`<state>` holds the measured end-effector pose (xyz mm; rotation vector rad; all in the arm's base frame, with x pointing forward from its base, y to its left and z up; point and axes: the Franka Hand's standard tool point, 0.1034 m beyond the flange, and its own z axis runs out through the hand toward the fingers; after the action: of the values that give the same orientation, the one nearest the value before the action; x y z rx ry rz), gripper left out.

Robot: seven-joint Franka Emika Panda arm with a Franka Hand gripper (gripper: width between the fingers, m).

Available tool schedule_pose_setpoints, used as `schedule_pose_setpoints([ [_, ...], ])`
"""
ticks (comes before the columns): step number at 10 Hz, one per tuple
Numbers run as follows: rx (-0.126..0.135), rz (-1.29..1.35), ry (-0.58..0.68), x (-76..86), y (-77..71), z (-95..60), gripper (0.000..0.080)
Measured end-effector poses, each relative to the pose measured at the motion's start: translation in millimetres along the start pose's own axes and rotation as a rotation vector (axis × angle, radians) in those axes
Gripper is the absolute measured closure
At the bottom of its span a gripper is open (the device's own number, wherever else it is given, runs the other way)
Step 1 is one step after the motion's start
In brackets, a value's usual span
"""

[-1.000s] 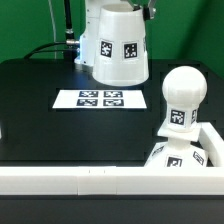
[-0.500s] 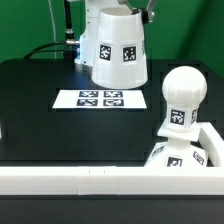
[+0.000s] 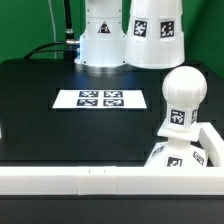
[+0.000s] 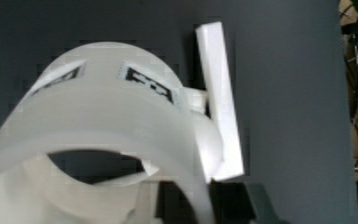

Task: Assemble lamp

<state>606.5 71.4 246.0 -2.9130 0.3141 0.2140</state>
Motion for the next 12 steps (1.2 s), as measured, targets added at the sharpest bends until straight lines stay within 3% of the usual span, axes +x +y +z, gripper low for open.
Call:
schedule_pose_setpoints([
  [2,0.005,-0.007,0.005,11.3,-14.0,0.2,0.0754],
  [5,0.001,-0.019,0.000,24.6,-23.4,24.9,0.0754],
  [9,-0.012,-0.034,-0.026,25.5,-28.4,66.7,0.0754],
  [12,-0.017,-0.033,-0.035,20.2,-26.0,77.2,0.0754],
])
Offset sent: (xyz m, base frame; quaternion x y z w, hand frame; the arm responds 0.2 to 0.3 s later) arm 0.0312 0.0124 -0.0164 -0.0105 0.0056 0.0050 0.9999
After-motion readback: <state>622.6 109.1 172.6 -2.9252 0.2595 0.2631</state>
